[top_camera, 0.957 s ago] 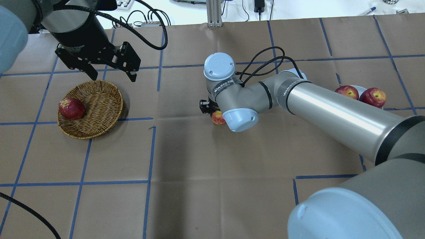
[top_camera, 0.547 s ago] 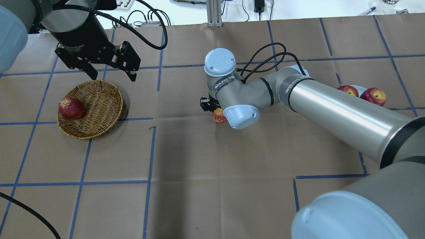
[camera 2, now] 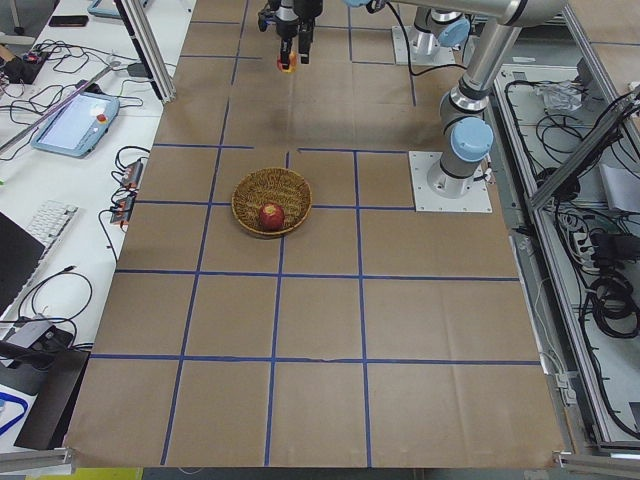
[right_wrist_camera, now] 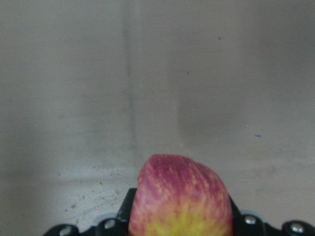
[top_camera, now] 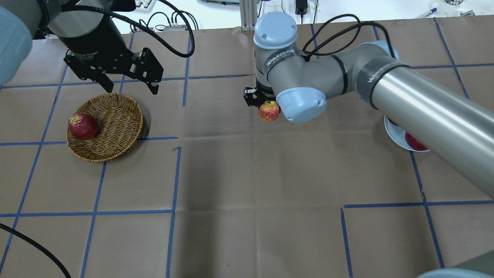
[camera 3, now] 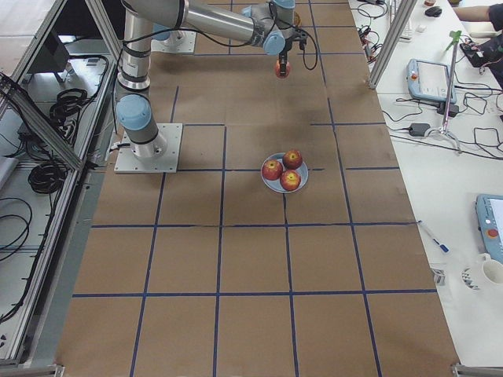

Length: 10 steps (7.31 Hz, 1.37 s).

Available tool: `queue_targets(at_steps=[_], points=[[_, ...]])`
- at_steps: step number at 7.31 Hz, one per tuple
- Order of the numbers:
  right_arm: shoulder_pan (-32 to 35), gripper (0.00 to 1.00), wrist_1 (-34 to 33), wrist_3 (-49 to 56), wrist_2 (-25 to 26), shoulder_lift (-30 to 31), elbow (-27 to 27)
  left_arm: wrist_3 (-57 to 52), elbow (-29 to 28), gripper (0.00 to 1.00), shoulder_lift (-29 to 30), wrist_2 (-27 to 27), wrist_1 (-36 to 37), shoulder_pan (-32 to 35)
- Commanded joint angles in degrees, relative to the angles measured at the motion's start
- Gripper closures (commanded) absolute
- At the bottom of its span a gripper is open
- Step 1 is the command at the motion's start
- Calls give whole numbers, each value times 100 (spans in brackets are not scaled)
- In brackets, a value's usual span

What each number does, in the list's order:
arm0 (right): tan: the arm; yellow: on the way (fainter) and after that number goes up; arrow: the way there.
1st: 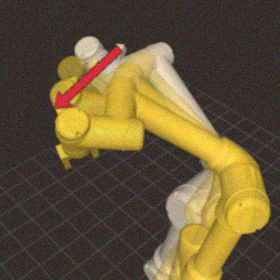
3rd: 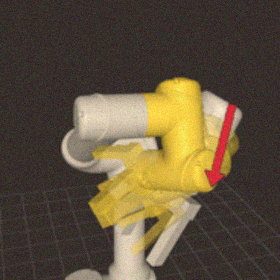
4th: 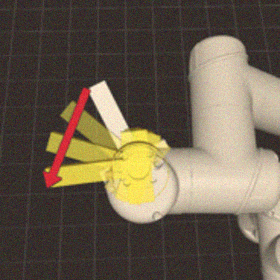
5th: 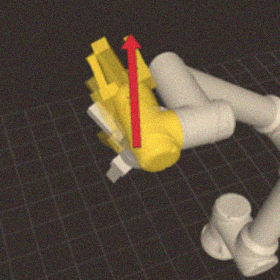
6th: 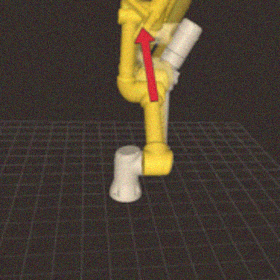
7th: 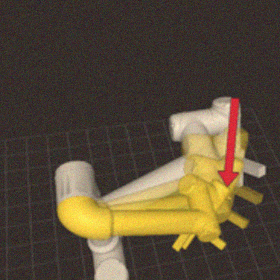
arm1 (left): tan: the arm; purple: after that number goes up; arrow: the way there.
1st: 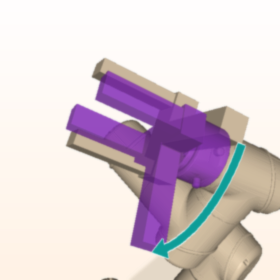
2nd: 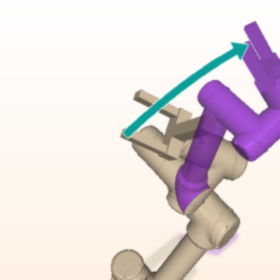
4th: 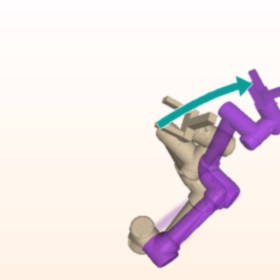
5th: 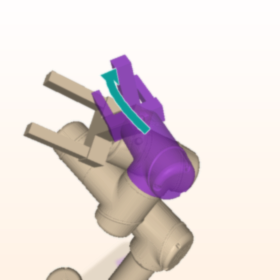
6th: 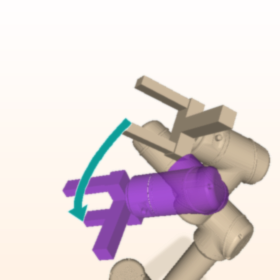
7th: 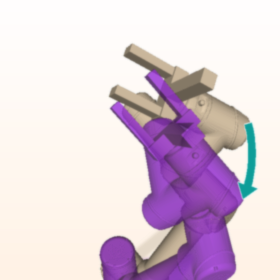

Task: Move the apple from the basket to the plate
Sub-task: 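Lift the apple with the right gripper and carry it to the plate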

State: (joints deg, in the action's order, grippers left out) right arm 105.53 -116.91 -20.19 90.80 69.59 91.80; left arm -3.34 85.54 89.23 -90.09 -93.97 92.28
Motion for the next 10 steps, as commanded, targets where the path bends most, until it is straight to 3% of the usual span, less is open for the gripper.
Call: queue_targets(at_steps=[1, 4, 6, 8, 10], points=[[-1160, 49, 581, 1239, 25, 562, 4, 0, -11, 1, 16, 0, 54, 0], [-2891, 49, 573, 3200, 17, 714, 171, 9, -2, 1, 16, 9, 55, 0], [-3616, 51, 495, 4116, -27, 714, 434, -9, 7, 1, -2, 0, 63, -8], [-4187, 51, -222, 4898, -63, 574, 942, 0, 6, 1, -2, 0, 63, 0], [-4286, 51, -1032, 5096, -72, 206, 1322, -9, 24, 1, -2, -17, 81, -8]])
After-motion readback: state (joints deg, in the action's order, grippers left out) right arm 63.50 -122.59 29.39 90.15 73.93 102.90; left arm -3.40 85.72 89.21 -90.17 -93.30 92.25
